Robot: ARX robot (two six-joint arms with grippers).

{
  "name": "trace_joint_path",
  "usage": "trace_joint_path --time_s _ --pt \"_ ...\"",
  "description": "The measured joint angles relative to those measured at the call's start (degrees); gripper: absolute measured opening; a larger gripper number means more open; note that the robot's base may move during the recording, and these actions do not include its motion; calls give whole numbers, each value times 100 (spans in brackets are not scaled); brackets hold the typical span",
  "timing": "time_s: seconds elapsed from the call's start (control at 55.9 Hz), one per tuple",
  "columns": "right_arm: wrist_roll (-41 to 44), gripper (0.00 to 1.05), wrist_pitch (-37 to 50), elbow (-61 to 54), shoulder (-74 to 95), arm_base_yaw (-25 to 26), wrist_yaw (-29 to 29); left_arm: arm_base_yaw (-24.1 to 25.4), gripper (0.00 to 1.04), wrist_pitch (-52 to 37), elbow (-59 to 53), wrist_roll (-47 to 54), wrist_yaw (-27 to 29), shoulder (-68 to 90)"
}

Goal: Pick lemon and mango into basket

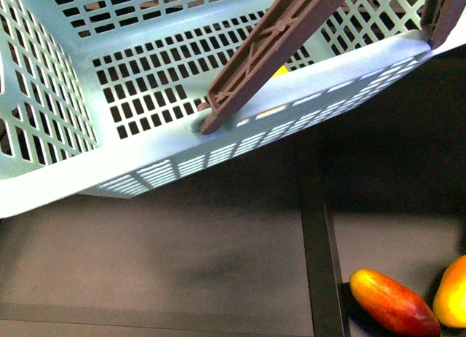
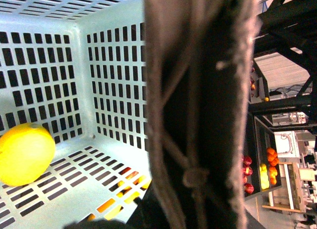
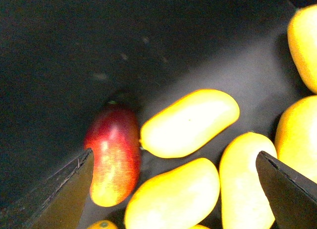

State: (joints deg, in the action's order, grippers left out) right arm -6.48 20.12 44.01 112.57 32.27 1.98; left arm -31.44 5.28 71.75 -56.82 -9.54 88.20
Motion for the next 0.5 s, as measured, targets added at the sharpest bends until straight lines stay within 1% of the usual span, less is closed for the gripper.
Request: trace_joint_path --time_s 0.089,0.179,0.501 --pt "-61 96 -120 313 494 243 0 -2 4 0 0 0 -15 0" --pt "-160 96 -223 529 800 380 -33 -2 4 0 0 -2 -15 0" --pt "-713 96 -450 1180 1589 568 -177 0 4 0 0 0 11 0"
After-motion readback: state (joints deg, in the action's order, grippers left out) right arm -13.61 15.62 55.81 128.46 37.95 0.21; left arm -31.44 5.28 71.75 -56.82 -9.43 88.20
